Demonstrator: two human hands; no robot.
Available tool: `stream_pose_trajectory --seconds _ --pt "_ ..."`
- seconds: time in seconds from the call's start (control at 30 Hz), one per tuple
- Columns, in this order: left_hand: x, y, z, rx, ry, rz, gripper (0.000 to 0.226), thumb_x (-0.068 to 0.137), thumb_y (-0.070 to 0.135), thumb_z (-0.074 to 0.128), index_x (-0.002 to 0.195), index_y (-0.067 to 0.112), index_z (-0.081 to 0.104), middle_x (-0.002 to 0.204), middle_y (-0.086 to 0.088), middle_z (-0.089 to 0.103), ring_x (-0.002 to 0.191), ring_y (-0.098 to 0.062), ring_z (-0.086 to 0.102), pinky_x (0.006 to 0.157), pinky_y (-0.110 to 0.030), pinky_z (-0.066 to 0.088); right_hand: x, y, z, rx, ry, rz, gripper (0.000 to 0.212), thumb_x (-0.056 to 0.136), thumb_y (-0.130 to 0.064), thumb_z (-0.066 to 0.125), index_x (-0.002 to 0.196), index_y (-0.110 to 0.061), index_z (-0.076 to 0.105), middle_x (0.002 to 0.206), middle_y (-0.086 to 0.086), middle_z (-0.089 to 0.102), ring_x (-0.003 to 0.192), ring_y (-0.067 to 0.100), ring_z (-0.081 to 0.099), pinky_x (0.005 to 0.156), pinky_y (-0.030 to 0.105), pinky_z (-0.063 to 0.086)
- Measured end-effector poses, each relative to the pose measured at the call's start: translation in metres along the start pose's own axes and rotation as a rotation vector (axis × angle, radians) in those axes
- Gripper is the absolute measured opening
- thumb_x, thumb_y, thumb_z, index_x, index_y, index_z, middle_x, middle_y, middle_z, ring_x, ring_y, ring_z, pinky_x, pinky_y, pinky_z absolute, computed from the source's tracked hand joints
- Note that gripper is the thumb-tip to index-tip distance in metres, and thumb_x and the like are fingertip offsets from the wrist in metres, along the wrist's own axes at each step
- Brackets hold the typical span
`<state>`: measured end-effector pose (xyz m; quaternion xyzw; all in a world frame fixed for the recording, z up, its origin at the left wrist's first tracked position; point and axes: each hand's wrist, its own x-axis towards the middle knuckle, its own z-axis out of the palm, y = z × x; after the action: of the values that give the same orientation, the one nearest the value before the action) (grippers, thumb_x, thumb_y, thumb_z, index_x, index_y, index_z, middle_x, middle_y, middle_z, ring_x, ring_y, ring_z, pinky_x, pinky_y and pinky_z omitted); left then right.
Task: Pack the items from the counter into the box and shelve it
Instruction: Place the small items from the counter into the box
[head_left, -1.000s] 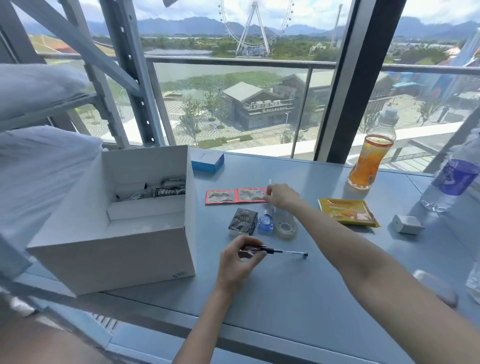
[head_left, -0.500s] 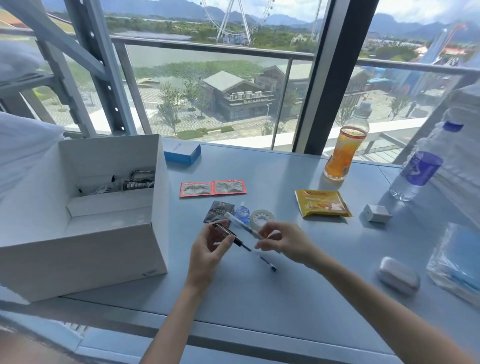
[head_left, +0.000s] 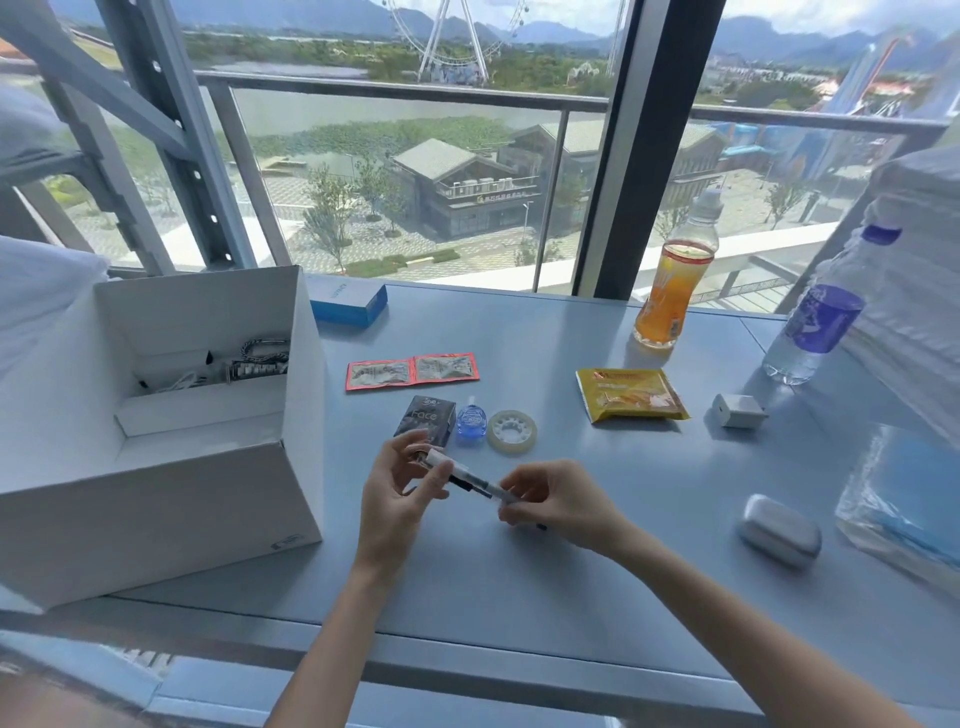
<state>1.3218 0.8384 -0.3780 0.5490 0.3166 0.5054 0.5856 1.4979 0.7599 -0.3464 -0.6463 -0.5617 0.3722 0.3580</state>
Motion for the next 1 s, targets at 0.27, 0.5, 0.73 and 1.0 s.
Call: stream_pose_trajectory --seconds 0.27,0.5,0.73,1.0 --pt "-0.002 0.005 -0.001 0.065 -0.03 -0.026 0.01 0.073 0.023 0.07 0.083 0.021 0.072 0.072 -0.001 0.063 0.061 -0.012 0.058 0.057 -0.02 0.051 -0.006 -0.007 -0.012 -0.538 0.062 -0.045 0.022 0.081 -0.037 0.068 0.102 -0.028 0.072 0.085 0.0 0.072 0.073 0.016 0.058 0.07 0.03 0.044" --pt "-0.007 0.021 0.003 0.204 -0.091 0.008 0.021 0.084 0.0 0.062 0.093 0.018 0.066 0.079 -0.01 0.063 0.057 -0.01 0.058 0.058 -0.019 0.052 -0.005 -0.014 -0.013 -0.316 -0.034 -0.014 0.011 0.074 -0.022 0.076 0.083 -0.016 0.076 0.064 0.008 0.066 0.057 0.011 0.045 0.058 0.023 0.035" --pt "-0.009 0.08 0.0 0.557 -0.182 0.253 0.022 0.089 0.002 0.056 0.106 0.016 0.061 0.089 -0.002 0.064 0.069 -0.005 0.062 0.068 -0.021 0.055 0.005 -0.04 -0.016 -0.216 -0.152 0.01 0.01 0.077 -0.013 0.073 0.07 -0.019 0.074 0.062 -0.001 0.061 0.056 0.005 0.044 0.055 0.02 0.033" --pt "-0.014 0.177 -0.108 1.08 0.045 0.658 0.021 0.085 0.023 0.054 0.096 0.018 0.07 0.088 0.009 0.069 0.082 -0.01 0.064 0.071 -0.029 0.054 0.048 -0.138 -0.02 -0.217 -0.032 -0.153 0.005 0.076 -0.017 0.075 0.08 -0.015 0.076 0.076 0.016 0.072 0.061 0.011 0.054 0.059 0.02 0.041"
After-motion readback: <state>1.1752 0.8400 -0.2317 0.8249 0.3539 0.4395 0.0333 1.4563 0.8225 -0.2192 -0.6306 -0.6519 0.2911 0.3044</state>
